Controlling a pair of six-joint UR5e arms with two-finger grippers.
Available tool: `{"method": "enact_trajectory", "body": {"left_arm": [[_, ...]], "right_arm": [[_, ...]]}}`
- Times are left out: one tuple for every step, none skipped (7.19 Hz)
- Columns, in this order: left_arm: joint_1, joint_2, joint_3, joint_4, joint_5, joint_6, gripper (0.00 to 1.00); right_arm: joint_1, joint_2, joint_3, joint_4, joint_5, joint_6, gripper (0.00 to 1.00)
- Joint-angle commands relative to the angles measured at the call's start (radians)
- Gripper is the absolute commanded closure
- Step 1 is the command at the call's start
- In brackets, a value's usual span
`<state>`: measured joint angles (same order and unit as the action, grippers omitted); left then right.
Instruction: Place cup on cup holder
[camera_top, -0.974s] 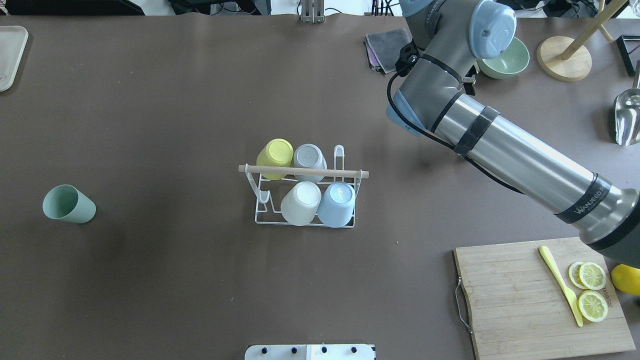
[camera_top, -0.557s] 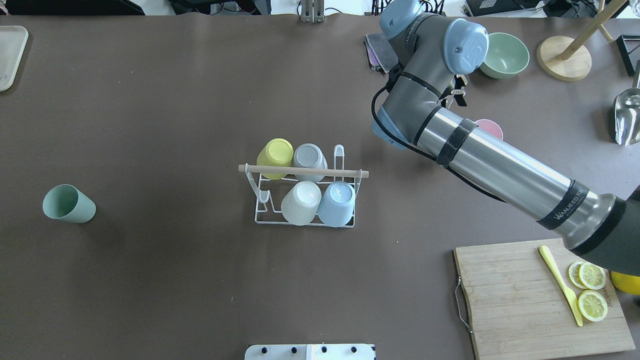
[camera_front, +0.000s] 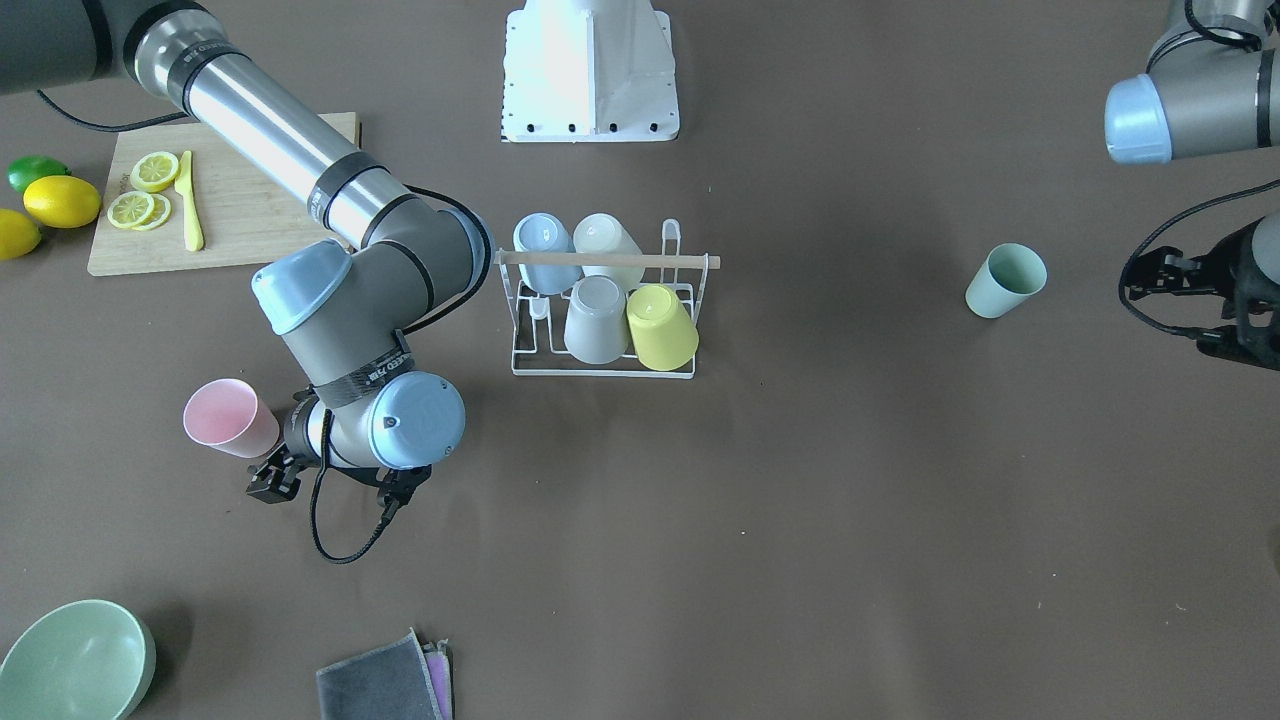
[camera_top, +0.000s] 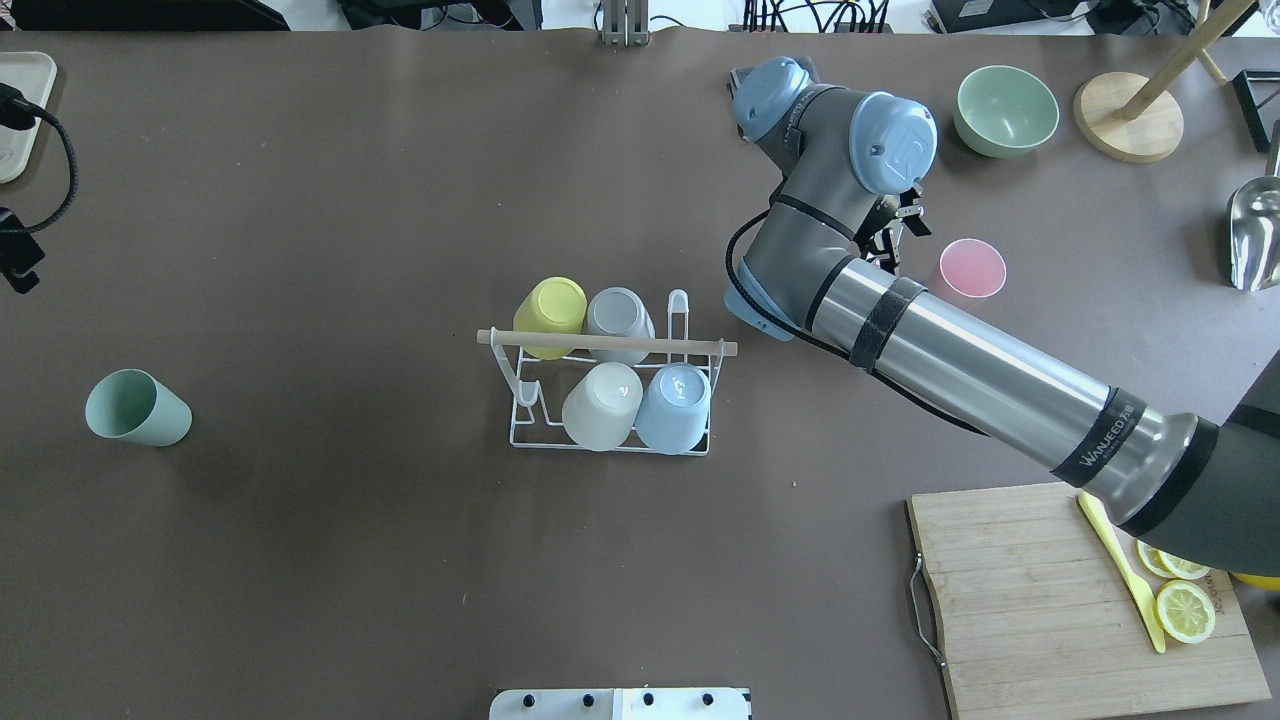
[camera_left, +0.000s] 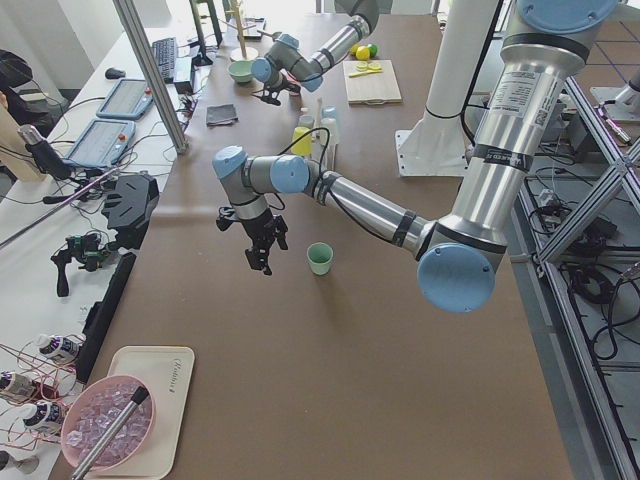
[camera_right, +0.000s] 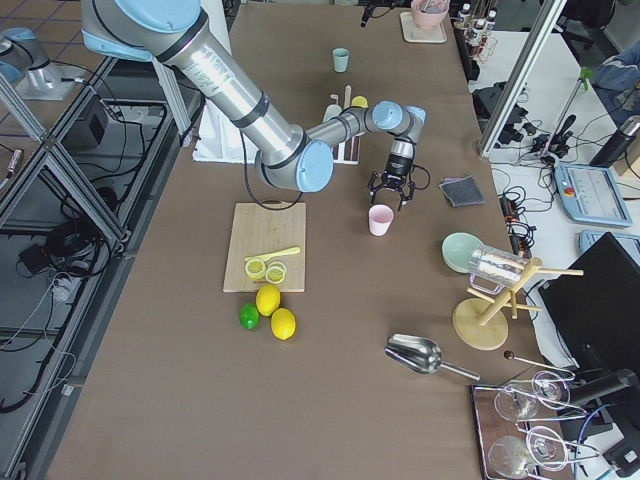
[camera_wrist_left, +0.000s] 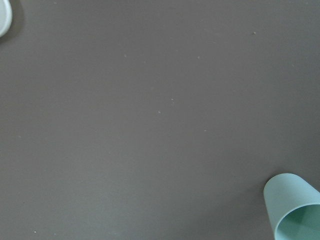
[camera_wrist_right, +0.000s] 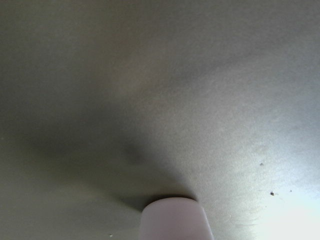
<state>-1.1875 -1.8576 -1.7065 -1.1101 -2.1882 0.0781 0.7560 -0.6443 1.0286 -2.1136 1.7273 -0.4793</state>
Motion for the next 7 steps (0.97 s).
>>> {"method": "enact_trajectory", "body": {"left_arm": [[0.026, -0.090, 0.116, 0.001, -0.008, -0.029, 0.02], [0.044, -0.153, 0.198, 0.006, -0.008, -0.032, 0.02], [0.045, -0.161, 0.205, 0.016, -0.011, -0.055, 0.02], [0.058, -0.172, 0.206, 0.021, -0.022, -0.060, 0.02], [0.069, -0.175, 0.223, 0.076, -0.094, -0.060, 0.02], [0.072, -0.173, 0.228, 0.085, -0.108, -0.058, 0.02], [0.081, -0.173, 0.232, 0.085, -0.110, -0.058, 0.02]], "right_arm": [[-0.012, -0.017, -0.004, 0.000, -0.020, -0.043, 0.00], [-0.017, -0.021, -0.004, 0.000, -0.047, -0.053, 0.00], [-0.017, -0.031, -0.002, 0.000, -0.051, -0.074, 0.00], [-0.026, -0.040, -0.002, 0.001, -0.066, -0.078, 0.00], [-0.027, -0.044, -0.002, 0.003, -0.074, -0.079, 0.00], [-0.027, -0.061, 0.005, 0.006, -0.074, -0.079, 0.00], [-0.027, -0.067, 0.005, 0.006, -0.075, -0.081, 0.00]]}}
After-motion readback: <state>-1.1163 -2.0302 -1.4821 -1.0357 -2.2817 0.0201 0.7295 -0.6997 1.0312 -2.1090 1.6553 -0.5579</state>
